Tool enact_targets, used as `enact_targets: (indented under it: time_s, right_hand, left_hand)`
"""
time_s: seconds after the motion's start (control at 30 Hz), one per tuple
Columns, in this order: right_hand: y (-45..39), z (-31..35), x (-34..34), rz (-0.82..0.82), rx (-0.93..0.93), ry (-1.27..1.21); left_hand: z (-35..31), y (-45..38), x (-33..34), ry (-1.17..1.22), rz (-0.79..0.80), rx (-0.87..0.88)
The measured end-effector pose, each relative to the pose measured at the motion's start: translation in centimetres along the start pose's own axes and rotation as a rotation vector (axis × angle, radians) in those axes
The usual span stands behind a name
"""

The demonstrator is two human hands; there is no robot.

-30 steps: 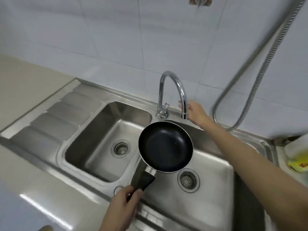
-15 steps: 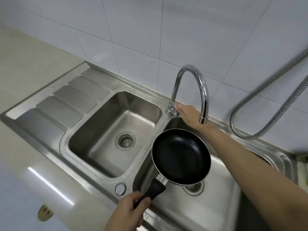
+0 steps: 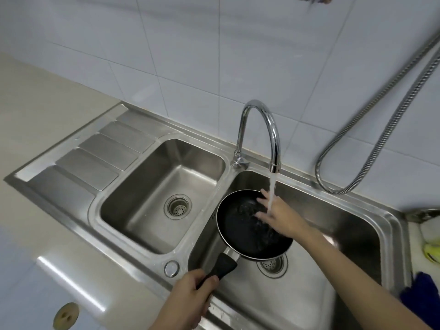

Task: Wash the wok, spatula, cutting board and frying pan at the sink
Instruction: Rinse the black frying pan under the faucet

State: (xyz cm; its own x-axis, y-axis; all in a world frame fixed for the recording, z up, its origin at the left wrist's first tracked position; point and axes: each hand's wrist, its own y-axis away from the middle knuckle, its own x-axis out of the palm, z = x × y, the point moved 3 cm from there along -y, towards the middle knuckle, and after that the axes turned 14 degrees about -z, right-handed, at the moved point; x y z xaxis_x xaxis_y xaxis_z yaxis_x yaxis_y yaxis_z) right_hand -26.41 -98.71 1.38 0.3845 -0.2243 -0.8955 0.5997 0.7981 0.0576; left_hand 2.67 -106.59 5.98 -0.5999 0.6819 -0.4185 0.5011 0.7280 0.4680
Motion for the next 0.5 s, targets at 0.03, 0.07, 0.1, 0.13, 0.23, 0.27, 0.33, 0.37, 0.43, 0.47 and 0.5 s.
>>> enact_targets:
  time_s: [0.03, 0.07, 0.1, 0.13, 0.23, 0.27, 0.33, 0.37, 0.43, 0.47, 0.5]
  right_hand:
    - [1.6, -0.2, 0.2, 0.000, -0.013, 0.063]
    - [3.3, -0.1, 0.3, 0.000, -0.008, 0.093]
    - [5.1, 0.1, 0.4, 0.008, 0.001, 0.091]
    - [6.8, 0.4, 0.7, 0.028, 0.023, 0.060]
    - [10.7, 2.2, 1.8, 0.101, 0.025, -0.055]
    - [11.4, 2.7, 2.0, 0.103, 0.000, -0.093]
    - [12.0, 3.1, 2.4, 0.065, -0.011, -0.208]
    - [12.0, 3.2, 2.3, 0.047, -0.011, -0.265]
    - [12.1, 3.3, 2.2, 0.043, -0.035, -0.313]
    - [12.2, 3.1, 2.2, 0.039, -0.062, -0.300]
    - [12.2, 2.8, 2.4, 0.022, -0.088, -0.270]
  left_hand:
    - [-0.3, 0.1, 0.3, -0.012, 0.015, 0.006]
    - [-0.6, 0.1, 0.7, -0.021, 0.034, 0.013]
    - [-1.0, 0.2, 1.1, -0.024, 0.056, 0.022]
    - [-1.4, 0.2, 1.5, -0.032, 0.074, 0.035]
    - [-2.4, 0.1, 2.9, -0.102, 0.098, 0.117]
    - [-2.6, 0.1, 3.4, -0.122, 0.103, 0.130]
    - [-2.7, 0.4, 4.1, -0.155, 0.114, 0.137]
    - [-2.7, 0.5, 4.3, -0.169, 0.117, 0.138]
    - [-2.6, 0.8, 4.4, -0.191, 0.126, 0.133]
    - [-2.6, 0.9, 4.2, -0.191, 0.129, 0.126]
    - [-2.6, 1.0, 4.0, -0.179, 0.134, 0.114]
